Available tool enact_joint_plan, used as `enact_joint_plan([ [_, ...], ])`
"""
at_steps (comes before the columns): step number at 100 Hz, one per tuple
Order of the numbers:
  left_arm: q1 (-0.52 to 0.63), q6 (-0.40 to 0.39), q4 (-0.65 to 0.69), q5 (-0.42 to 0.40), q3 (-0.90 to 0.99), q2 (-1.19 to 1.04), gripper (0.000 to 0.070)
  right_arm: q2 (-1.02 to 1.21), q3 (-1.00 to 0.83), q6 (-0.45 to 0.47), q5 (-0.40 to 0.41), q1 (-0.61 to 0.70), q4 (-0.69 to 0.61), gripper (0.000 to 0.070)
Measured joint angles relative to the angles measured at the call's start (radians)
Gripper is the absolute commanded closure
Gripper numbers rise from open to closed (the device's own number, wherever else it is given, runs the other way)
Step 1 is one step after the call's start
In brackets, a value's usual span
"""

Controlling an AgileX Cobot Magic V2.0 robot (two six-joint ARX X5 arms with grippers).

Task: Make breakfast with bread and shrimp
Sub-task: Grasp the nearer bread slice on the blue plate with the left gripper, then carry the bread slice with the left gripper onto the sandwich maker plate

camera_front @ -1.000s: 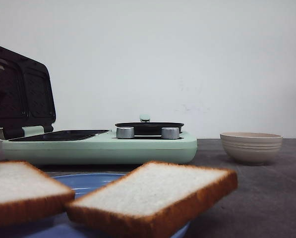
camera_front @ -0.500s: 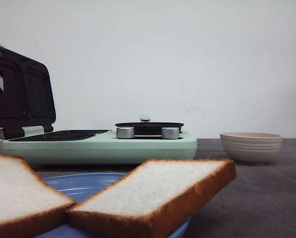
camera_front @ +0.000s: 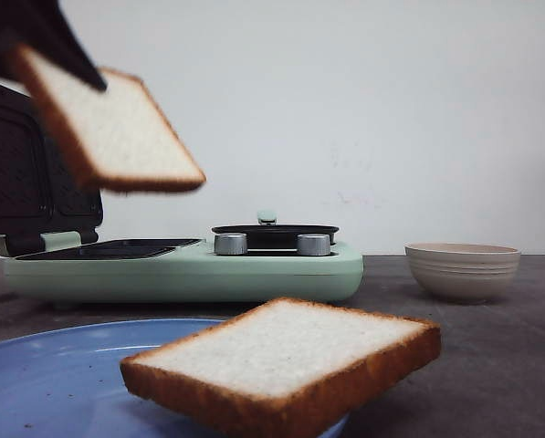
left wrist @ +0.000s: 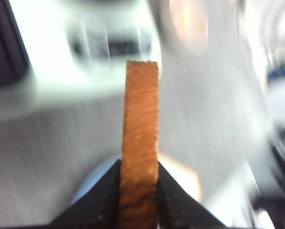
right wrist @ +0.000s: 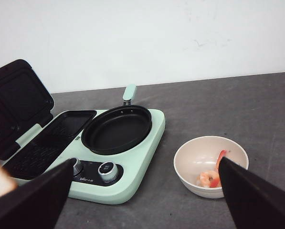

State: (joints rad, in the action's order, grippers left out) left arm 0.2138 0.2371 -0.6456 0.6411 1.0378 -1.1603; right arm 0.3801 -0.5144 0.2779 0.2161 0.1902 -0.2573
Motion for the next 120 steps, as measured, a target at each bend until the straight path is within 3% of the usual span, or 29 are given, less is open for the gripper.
enact_joint_plan([
  [14, 0.000, 0.074, 0.157, -0.166, 0.077, -0.026, 0.0696, 0.000, 0.000, 0.000, 0.000, 0.000, 0.000, 0.0088],
  [25, 0.000, 0.095, 0.233, -0.239, 0.153, -0.080, 0.0696, 0.000, 0.000, 0.000, 0.000, 0.000, 0.000, 0.0088],
  [53, 0.009, 0.056, 0.183, -0.418, 0.455, -0.332, 0.0696, 0.000, 0.000, 0.000, -0.006, 0.000, 0.000, 0.0104],
  [79, 0.075, -0.130, 0.104, -0.671, 0.679, -0.512, 0.0696, 0.000, 0.000, 0.000, -0.006, 0.000, -0.001, 0.0123],
  [100, 0.140, -0.377, 0.126, -0.933, 0.705, -0.614, 0.0696, 0.000, 0.000, 0.000, -0.006, 0.000, -0.028, 0.0123],
  [120, 0.164, -0.589, 0.191, -1.021, 0.705, -0.706, 0.0696, 0.000, 0.000, 0.000, -0.018, 0.000, -0.050, 0.0123],
])
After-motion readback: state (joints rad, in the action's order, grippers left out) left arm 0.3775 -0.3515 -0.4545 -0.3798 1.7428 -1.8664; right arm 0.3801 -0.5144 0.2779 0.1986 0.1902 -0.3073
